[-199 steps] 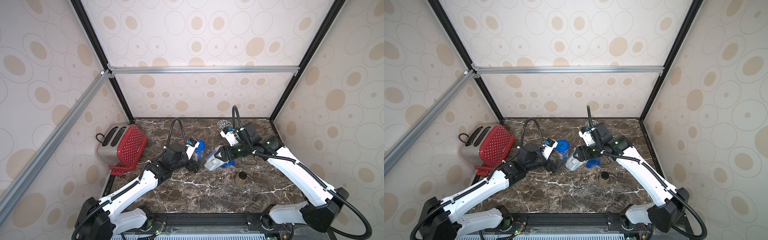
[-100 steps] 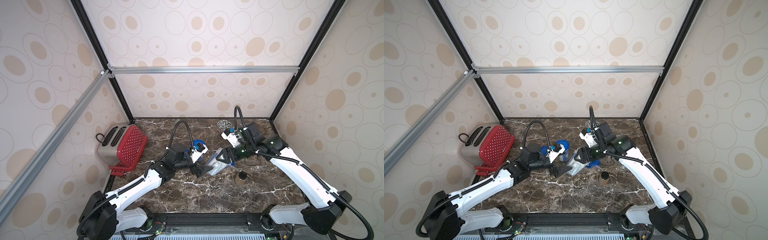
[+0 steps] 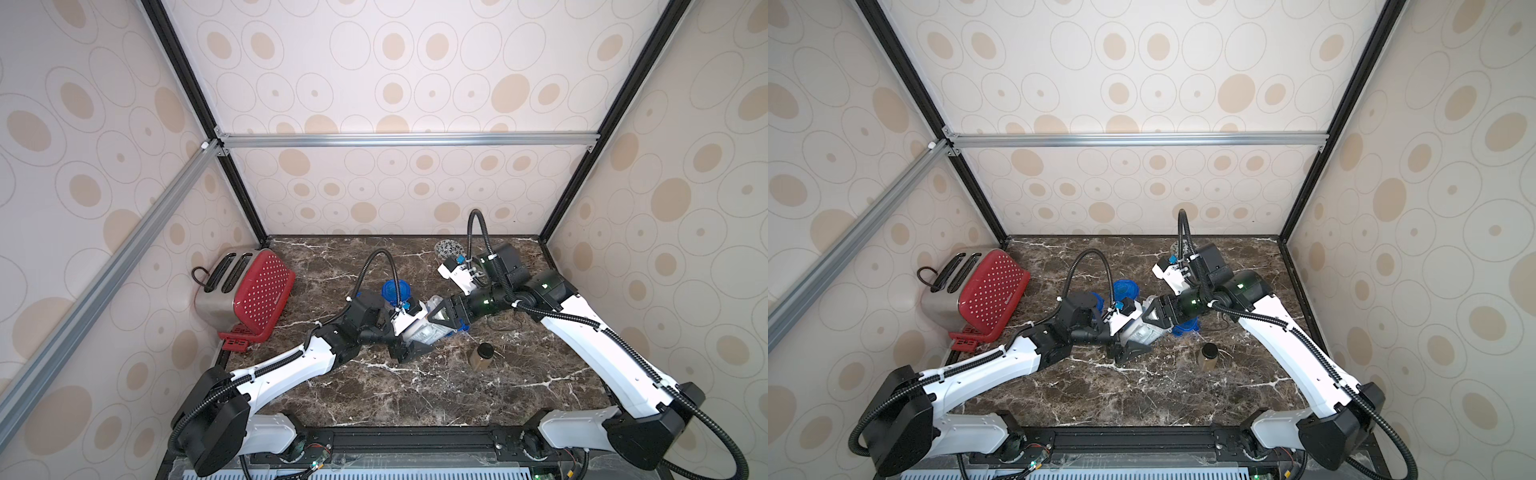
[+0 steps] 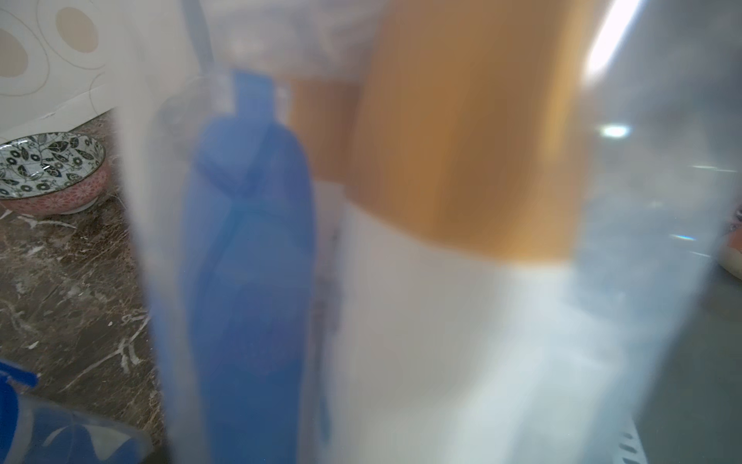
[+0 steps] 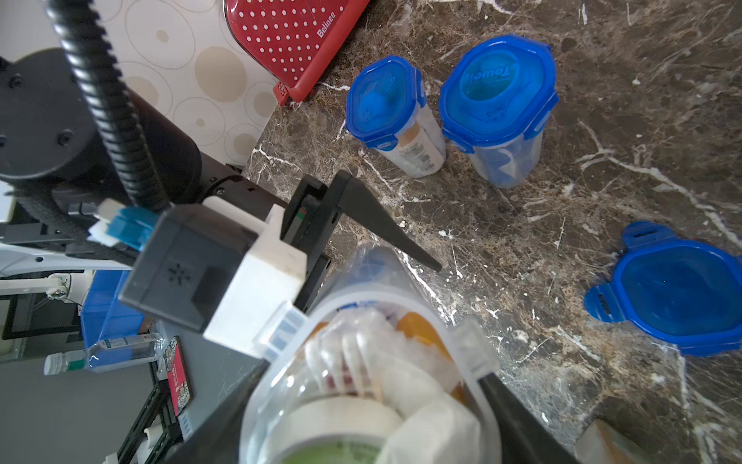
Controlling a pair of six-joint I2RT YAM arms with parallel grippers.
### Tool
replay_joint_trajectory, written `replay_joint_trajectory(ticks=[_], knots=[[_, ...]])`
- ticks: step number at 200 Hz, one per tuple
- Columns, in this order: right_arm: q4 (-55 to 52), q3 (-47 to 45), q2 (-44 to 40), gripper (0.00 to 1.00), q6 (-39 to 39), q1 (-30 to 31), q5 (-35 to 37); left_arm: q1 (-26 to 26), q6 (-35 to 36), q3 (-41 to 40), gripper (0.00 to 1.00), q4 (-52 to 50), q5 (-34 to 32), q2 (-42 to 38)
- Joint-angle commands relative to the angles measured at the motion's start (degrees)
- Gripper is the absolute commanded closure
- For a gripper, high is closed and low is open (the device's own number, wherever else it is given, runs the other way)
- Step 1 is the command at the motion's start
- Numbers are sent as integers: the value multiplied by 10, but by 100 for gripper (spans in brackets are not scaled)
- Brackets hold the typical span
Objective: Take out toiletry kits
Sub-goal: Pick up the container from the center of the board.
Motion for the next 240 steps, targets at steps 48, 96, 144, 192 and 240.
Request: replay_joint_trajectory(ticks=[48, 96, 144, 192, 240], knots=[[25, -1, -21, 25, -4, 2, -46, -2, -9, -1, 41, 10, -9, -1], [41, -21, -28, 11, 4, -17, -31, -2, -38, 17, 65, -26, -54, -20], [78, -54, -44, 0, 40, -78, 8, -3, -58, 44, 79, -83, -87, -18], [95, -117, -80, 0, 51, -134, 140, -3, -64, 112, 87, -161, -110, 18], [127, -204, -116, 0, 44, -145, 255, -2, -72, 200, 87, -277, -126, 74]])
